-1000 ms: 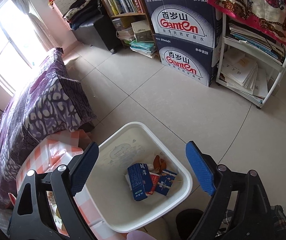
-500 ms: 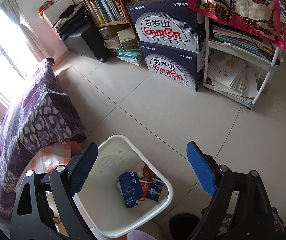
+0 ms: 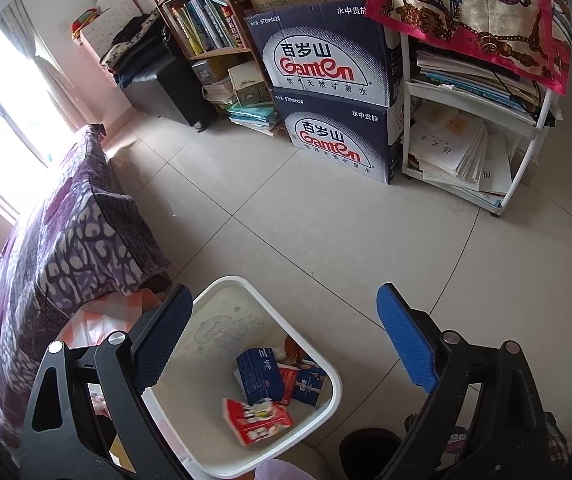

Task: Collect trash
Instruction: 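Carry the red cup and sausage over the white bin and open both tools, then grasp the pink fuzzy strip on the table with the left tool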

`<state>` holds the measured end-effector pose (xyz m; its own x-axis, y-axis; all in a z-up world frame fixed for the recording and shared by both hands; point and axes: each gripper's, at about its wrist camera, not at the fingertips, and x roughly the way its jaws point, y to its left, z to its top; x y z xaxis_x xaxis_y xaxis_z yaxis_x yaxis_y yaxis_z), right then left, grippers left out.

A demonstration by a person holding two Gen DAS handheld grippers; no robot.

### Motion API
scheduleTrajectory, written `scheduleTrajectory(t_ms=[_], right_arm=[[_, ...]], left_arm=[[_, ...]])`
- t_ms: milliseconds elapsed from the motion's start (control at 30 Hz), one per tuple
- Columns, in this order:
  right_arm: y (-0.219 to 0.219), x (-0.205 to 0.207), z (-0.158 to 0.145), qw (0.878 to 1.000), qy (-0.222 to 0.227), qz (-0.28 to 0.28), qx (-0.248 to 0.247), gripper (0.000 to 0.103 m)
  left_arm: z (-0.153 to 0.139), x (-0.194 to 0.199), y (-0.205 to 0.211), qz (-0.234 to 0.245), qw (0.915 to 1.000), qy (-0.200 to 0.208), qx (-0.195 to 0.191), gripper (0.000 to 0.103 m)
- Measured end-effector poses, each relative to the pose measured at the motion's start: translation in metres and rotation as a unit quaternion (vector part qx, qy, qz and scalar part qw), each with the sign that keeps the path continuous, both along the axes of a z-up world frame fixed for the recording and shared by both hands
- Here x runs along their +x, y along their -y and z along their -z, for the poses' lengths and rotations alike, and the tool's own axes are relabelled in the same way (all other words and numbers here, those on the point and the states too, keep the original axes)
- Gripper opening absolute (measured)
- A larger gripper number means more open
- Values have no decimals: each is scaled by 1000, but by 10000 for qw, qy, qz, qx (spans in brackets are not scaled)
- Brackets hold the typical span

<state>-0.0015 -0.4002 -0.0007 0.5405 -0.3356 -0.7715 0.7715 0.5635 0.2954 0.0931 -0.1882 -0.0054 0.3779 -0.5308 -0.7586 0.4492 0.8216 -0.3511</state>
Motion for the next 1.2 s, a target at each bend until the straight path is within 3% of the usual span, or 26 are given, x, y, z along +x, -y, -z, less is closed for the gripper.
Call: scheduleTrajectory(t_ms=[300,600,933,1200], right_arm=[[-12,12,7,9998,-127,-159,79,93],[-42,36,12,9976,-335,-604,-45,93],[-81,63,21,9908,-626,-1190,-165,93],[-119,82,27,9808,-836,-1735,-305,93]], left_arm=[[2,4,-12,-133,9994,116,287,92],[13,25,-52,-697,9951,107,690,93],[21,57,-124,-1579,9808,-12,1147,92],[23,89,-194,-2143,9642,-267,1541,92]])
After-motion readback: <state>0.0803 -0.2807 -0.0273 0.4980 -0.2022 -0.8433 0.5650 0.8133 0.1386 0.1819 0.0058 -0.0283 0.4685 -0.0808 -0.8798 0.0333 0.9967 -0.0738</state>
